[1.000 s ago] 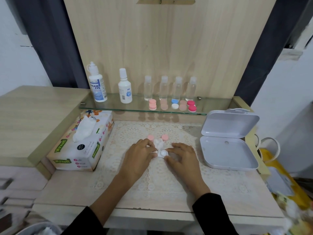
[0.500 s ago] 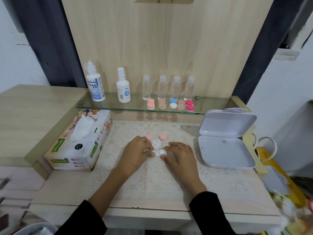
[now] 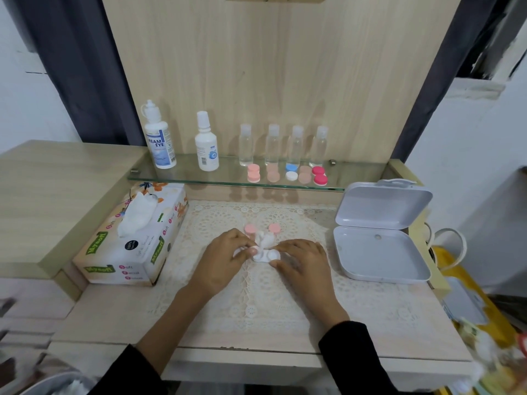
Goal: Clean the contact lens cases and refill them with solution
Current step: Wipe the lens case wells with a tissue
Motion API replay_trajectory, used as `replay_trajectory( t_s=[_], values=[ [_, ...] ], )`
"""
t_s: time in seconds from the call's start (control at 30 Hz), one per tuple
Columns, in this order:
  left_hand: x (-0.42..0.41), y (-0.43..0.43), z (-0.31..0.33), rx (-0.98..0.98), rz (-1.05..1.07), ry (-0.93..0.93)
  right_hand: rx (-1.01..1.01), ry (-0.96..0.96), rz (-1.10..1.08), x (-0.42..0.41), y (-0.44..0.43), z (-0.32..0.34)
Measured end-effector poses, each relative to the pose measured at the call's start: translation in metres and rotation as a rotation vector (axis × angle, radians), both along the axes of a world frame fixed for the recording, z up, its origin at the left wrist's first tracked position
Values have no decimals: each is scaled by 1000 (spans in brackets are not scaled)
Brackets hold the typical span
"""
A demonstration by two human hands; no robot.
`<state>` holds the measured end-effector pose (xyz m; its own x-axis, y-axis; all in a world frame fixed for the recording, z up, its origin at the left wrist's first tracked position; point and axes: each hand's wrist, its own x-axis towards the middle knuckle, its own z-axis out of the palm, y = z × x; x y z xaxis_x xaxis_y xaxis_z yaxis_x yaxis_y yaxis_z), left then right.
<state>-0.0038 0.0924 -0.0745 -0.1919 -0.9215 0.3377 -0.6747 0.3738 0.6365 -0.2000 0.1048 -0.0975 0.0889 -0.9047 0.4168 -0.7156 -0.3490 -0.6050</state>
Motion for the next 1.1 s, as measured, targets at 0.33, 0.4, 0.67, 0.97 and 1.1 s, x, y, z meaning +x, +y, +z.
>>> replay_trajectory(
  t_s=[0.33,0.4,0.67,0.97,1.1],
  values=[
    [-4,14,-7,-329,-63,-316,-12,4,33,0,-5,-2],
    [-5,13,-5,-301,-46,-286,-6,31,41,0,-5,-2],
    [-7,9,-10,1,59,225,-16,30,52,0,-2,2],
    [-7,12,1,155,196,640,-24,-9,27,2,2,3],
    [-15,18,1,122,191,724,-15,-3,18,2,3,2]
  ],
)
